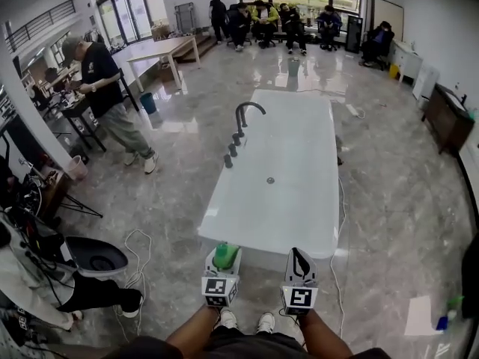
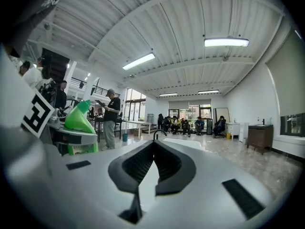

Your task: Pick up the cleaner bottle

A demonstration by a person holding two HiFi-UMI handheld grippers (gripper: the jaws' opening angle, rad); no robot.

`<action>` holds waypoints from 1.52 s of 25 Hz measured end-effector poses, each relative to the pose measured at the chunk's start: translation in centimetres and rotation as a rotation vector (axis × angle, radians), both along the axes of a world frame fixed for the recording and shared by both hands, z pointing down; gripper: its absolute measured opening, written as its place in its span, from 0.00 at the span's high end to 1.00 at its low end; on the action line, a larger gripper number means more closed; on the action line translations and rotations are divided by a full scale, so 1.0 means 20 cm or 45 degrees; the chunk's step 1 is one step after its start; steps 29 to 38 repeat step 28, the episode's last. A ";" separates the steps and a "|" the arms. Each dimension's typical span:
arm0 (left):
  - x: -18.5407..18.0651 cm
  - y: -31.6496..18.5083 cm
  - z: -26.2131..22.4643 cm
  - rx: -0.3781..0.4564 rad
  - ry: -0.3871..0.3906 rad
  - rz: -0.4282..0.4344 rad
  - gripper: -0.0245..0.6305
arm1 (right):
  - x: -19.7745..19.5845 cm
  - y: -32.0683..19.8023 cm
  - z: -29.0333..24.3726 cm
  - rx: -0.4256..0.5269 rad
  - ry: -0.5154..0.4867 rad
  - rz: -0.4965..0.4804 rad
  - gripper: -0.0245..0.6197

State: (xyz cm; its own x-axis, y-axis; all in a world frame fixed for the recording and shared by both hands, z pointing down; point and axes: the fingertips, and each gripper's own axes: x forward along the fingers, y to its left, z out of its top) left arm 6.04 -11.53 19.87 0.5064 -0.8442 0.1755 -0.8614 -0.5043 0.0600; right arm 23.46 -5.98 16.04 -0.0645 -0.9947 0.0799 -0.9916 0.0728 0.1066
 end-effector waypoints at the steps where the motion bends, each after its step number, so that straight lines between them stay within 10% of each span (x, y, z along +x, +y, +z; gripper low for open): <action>1: 0.00 -0.04 -0.01 0.007 0.001 0.014 0.69 | -0.01 -0.03 -0.01 0.003 0.002 0.013 0.94; 38: -0.05 0.05 -0.29 0.127 0.043 0.106 0.69 | -0.04 0.12 -0.17 0.041 0.057 0.143 0.94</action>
